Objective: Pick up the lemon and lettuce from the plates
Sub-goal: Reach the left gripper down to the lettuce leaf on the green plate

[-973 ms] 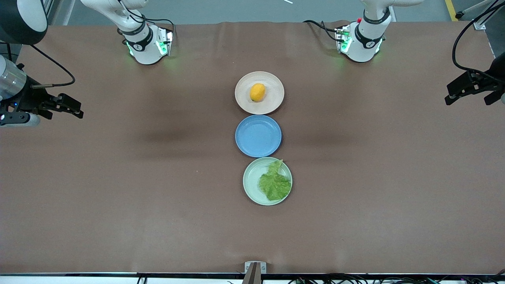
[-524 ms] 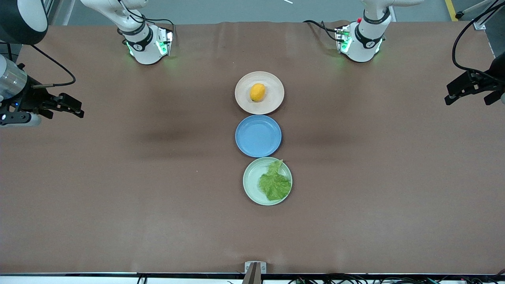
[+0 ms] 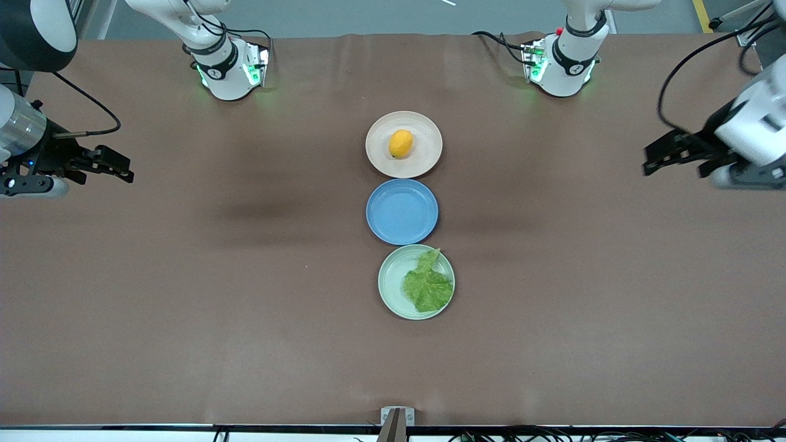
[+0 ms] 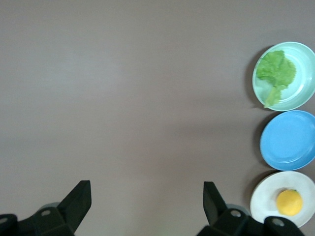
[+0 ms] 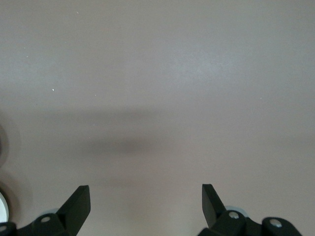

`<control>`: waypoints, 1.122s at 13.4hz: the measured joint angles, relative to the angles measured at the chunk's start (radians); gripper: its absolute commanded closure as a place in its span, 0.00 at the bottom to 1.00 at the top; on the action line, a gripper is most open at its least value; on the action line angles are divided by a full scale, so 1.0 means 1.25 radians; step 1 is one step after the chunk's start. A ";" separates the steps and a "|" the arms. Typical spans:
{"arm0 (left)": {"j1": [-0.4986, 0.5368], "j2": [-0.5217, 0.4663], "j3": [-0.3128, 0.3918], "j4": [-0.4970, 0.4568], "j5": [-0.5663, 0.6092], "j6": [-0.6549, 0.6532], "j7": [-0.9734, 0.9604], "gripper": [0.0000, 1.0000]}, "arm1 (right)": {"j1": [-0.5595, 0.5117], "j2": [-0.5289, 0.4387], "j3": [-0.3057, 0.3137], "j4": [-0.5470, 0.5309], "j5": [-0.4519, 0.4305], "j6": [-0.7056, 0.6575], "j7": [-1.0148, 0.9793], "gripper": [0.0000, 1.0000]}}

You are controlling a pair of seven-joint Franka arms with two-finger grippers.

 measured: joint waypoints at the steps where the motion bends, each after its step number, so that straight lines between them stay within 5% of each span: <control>1: -0.026 0.036 -0.004 -0.002 -0.008 0.030 -0.033 0.00 | 0.000 0.000 0.000 0.000 0.000 0.000 0.000 0.00; 8: -0.218 0.314 -0.009 -0.003 -0.011 0.378 -0.411 0.00 | 0.000 -0.006 0.003 0.001 0.000 -0.004 0.000 0.00; 15: -0.280 0.493 -0.010 0.047 -0.012 0.642 -0.701 0.00 | 0.000 -0.006 0.004 0.002 0.001 -0.011 0.000 0.00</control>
